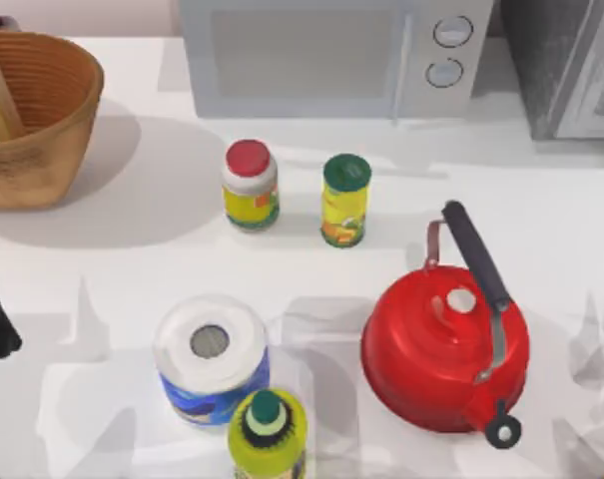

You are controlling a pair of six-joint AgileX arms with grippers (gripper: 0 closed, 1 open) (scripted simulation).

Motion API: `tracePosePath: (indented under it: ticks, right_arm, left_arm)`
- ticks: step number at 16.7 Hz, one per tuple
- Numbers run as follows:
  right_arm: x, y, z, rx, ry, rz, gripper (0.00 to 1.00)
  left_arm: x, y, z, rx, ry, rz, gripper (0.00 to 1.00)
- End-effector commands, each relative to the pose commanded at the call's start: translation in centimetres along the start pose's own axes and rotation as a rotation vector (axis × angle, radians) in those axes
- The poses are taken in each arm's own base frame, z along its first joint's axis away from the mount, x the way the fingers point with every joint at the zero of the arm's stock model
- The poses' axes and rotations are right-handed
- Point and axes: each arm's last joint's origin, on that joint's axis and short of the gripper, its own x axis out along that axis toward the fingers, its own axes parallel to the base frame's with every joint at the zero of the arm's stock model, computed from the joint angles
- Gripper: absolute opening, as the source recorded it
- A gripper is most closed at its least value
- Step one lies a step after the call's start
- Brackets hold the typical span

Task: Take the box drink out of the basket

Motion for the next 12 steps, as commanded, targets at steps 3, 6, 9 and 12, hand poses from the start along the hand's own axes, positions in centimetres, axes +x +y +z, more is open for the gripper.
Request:
tracePosePath:
  ticks: [3,6,9,12]
  right_arm:
    - [0.0,0.0,0.0,0.0,0.0,0.0,1.0]
    - [0.0,0.0,0.0,0.0,0.0,0.0,1.0]
    - [0.0,0.0,0.0,0.0,0.0,0.0,1.0]
    - [0.0,0.0,0.0,0.0,0.0,0.0,1.0]
  left_arm:
    - [1.7,0.2,1.9,-0.001,-0.01,-0.004,1.0]
    - [4.6,0.6,3.8,0.002,-0.025,-0.008,1.0]
    - [8.3,1.3,4.6,0.006,-0.033,-0.011,1.0]
    - [12.5,2.2,4.0,0.01,-0.034,-0.012,1.0]
